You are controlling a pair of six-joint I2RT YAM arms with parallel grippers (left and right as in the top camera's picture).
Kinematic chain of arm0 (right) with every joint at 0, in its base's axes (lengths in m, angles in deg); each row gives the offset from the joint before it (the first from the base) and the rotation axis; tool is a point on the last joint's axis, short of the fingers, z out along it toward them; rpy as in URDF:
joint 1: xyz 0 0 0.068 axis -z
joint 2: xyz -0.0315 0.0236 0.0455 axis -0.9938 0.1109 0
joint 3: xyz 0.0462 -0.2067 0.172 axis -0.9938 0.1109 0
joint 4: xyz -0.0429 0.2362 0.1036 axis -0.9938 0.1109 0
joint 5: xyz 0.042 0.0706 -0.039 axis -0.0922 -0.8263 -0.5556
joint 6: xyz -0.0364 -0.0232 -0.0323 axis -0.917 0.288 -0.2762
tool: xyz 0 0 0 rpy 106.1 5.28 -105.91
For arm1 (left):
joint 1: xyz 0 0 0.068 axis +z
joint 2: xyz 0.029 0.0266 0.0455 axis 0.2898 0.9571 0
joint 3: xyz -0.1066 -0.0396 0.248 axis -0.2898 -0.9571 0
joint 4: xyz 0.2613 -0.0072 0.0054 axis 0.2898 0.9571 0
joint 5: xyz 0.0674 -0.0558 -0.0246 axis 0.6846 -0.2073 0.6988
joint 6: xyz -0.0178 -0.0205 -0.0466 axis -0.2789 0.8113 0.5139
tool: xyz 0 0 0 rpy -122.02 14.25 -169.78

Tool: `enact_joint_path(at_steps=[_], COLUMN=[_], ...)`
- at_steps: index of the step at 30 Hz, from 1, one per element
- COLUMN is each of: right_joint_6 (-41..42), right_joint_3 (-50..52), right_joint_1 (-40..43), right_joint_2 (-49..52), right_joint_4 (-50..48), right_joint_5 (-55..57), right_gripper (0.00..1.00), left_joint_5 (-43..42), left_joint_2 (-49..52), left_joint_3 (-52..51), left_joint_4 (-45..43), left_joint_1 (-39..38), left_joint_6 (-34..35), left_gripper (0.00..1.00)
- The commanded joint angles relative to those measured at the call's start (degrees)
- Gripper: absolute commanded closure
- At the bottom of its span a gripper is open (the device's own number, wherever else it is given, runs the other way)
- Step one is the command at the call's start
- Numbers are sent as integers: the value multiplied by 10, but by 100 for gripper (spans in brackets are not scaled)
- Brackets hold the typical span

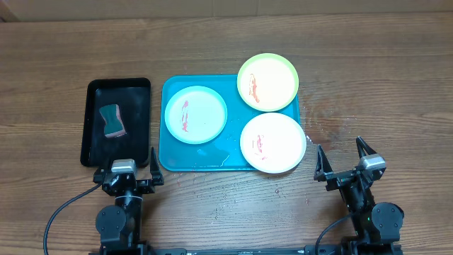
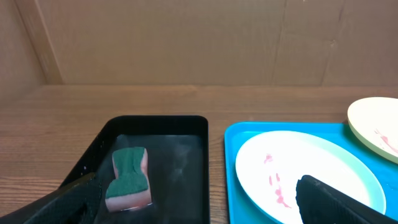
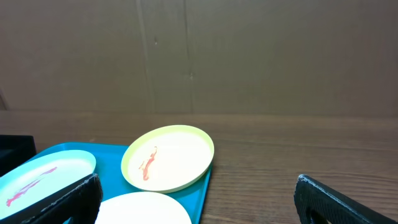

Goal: Clean dirty plates on tray and stack at the side

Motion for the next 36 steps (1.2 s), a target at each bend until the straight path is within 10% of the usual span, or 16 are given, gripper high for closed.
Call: enact_joint_path(at_steps=[1, 25, 36], right_joint_6=[-2, 59, 59], right_joint_3=[6, -7, -147], right_joint_1=[0, 1, 0], right_joint_2=[-6, -3, 127], right_joint_4=[2, 30, 111], right_joint_5=[7, 0, -40], right_gripper=[0, 0, 0], left_joint_5=[6, -8, 4], left_joint_2=[-7, -7, -2], left_joint_3=[-2, 5, 149], left_joint_4=[1, 8, 142], left_joint_1=[-4, -4, -4], left_joint_6=[-11, 82, 84], left_gripper=[0, 0, 0])
